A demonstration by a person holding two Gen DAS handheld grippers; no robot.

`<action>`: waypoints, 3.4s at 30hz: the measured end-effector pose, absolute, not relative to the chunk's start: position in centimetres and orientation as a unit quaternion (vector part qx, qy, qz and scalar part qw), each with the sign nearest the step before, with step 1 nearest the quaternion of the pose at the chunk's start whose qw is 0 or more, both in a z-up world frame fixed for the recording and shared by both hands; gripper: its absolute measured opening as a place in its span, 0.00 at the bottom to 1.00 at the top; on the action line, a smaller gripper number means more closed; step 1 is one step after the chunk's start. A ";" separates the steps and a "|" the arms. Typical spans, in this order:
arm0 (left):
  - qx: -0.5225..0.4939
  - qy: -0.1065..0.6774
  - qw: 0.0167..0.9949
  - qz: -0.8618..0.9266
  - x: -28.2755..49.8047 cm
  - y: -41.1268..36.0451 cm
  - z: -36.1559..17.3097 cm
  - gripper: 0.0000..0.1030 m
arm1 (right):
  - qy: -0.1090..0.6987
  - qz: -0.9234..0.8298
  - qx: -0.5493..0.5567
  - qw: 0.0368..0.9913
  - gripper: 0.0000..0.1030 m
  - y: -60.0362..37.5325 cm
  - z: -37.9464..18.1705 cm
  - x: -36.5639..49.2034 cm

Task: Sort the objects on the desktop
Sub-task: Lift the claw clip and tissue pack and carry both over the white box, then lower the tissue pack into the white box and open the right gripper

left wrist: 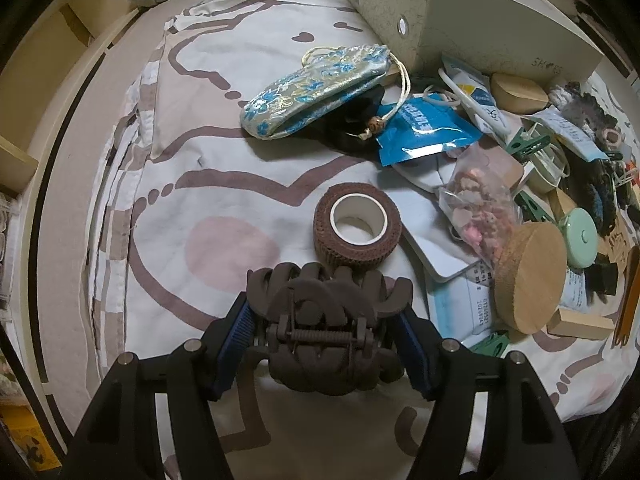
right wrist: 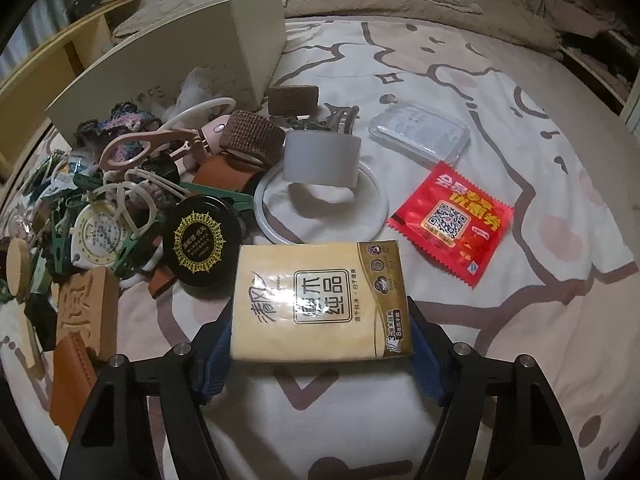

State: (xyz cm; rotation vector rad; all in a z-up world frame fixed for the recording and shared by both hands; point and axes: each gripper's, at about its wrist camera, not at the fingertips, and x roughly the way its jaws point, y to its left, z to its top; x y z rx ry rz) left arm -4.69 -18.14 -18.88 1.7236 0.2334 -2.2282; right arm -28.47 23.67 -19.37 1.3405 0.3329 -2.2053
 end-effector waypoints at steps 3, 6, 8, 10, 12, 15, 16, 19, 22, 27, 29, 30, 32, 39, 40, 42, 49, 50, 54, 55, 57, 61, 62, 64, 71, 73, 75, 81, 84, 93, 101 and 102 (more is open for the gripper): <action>0.598 0.083 0.155 -0.782 -4.5 -18.4 -18.8 0.64 | 0.116 -0.820 0.497 0.261 0.73 23.6 -19.3 -28.5; 0.591 0.084 0.160 -0.786 -4.2 -18.7 -18.4 0.64 | 0.105 -0.829 0.489 0.250 0.73 23.9 -18.9 -28.5; 0.585 0.088 0.165 -0.789 -4.0 -19.2 -18.2 0.64 | 0.097 -0.834 0.487 0.241 0.73 24.2 -18.6 -28.7; 0.578 0.095 0.172 -0.792 -3.7 -19.8 -17.9 0.64 | 0.088 -0.835 0.488 0.239 0.73 24.3 -18.4 -29.1; 0.574 0.099 0.176 -0.793 -3.9 -20.3 -17.7 0.64 | 0.084 -0.838 0.485 0.235 0.73 24.6 -18.2 -29.2; 0.565 0.111 0.192 -0.795 -3.0 -20.9 -17.7 0.64 | 0.081 -0.843 0.479 0.233 0.73 24.9 -17.7 -29.2; 0.563 0.113 0.196 -0.795 -2.8 -21.2 -17.6 0.64 | 0.081 -0.844 0.476 0.233 0.73 25.0 -17.5 -29.1; 0.558 0.118 0.206 -0.795 -3.2 -20.9 -16.9 0.64 | 0.080 -0.850 0.463 0.239 0.73 24.8 -16.8 -28.8; 0.551 0.128 0.217 -0.795 -3.3 -20.1 -16.0 0.64 | 0.082 -0.854 0.450 0.248 0.73 24.4 -16.2 -28.4; 0.537 0.137 0.228 -0.800 -3.1 -20.4 -15.2 0.64 | 0.094 -0.860 0.426 0.265 0.73 23.0 -14.8 -27.7; 0.530 0.136 0.238 -0.802 -3.1 -20.5 -14.7 0.64 | 0.096 -0.860 0.419 0.274 0.73 22.5 -14.4 -27.4; 0.528 0.135 0.240 -0.803 -3.1 -20.5 -14.6 0.64 | 0.099 -0.861 0.413 0.281 0.73 22.1 -14.0 -27.2; 0.520 0.132 0.244 -0.808 -3.3 -20.3 -14.1 0.64 | 0.104 -0.862 0.405 0.285 0.73 21.6 -13.6 -26.9; 0.493 0.131 0.238 -0.826 -4.4 -19.2 -11.8 0.64 | 0.093 -0.862 0.388 0.314 0.73 19.9 -11.8 -26.6; 0.488 0.133 0.235 -0.830 -4.6 -19.0 -11.4 0.64 | 0.086 -0.863 0.382 0.320 0.73 19.7 -11.4 -26.6; 0.480 0.135 0.230 -0.836 -4.9 -18.7 -10.7 0.64 | 0.081 -0.864 0.374 0.327 0.73 19.5 -11.0 -26.5; 0.453 0.125 0.224 -0.854 -6.5 -17.1 -8.0 0.64 | 0.076 -0.865 0.352 0.349 0.73 18.2 -9.3 -26.4; 0.449 0.126 0.222 -0.856 -6.8 -17.0 -7.6 0.64 | 0.078 -0.866 0.349 0.350 0.73 17.9 -9.1 -26.4; 0.426 0.119 0.220 -0.869 -7.9 -15.8 -5.6 0.64 | 0.078 -0.867 0.331 0.365 0.73 17.0 -7.8 -26.4; 0.422 0.119 0.219 -0.872 -8.1 -15.6 -5.2 0.64 | 0.079 -0.867 0.326 0.369 0.73 16.7 -7.4 -26.3; 0.411 0.123 0.218 -0.877 -8.5 -15.3 -4.4 0.64 | 0.079 -0.867 0.318 0.375 0.73 16.3 -6.7 -26.3; 0.382 0.133 0.219 -0.888 -9.2 -14.9 -2.4 0.64 | 0.075 -0.866 0.310 0.385 0.73 15.3 -5.4 -26.6; 0.376 0.135 0.221 -0.890 -9.4 -14.8 -2.0 0.64 | 0.074 -0.866 0.309 0.385 0.73 15.2 -5.2 -26.6; 0.366 0.135 0.224 -0.893 -10.2 -14.8 -1.2 0.64 | 0.072 -0.865 0.311 0.388 0.73 14.7 -4.5 -27.1; 0.361 0.121 0.214 -0.900 -13.8 -13.8 0.1 0.64 | 0.064 -0.866 0.300 0.394 0.73 13.9 -2.5 -28.4; 0.360 0.115 0.210 -0.902 -15.0 -13.4 0.5 0.64 | 0.063 -0.865 0.301 0.396 0.73 13.7 -2.2 -28.9; 0.356 0.111 0.207 -0.905 -16.1 -13.0 1.1 0.64 | 0.064 -0.865 0.300 0.397 0.73 13.3 -2.0 -29.4; 0.342 0.112 0.201 -0.911 -18.0 -12.2 2.2 0.64 | 0.068 -0.861 0.312 0.396 0.73 12.0 -2.3 -30.8; 0.337 0.108 0.201 -0.914 -18.9 -11.7 2.4 0.64 | 0.068 -0.858 0.324 0.393 0.73 11.0 -3.0 -31.6; 0.326 0.122 0.183 -0.919 -22.3 -11.1 1.8 0.64 | 0.064 -0.842 0.369 0.389 0.73 7.3 -5.0 -34.3; 0.339 0.133 0.182 -0.913 -24.7 -11.4 -0.2 0.64 | 0.080 -0.835 0.400 0.368 0.73 4.2 -7.2 -36.8; 0.343 0.132 0.185 -0.912 -25.1 -11.3 -0.6 0.64 | 0.084 -0.834 0.405 0.366 0.73 3.7 -7.6 -37.2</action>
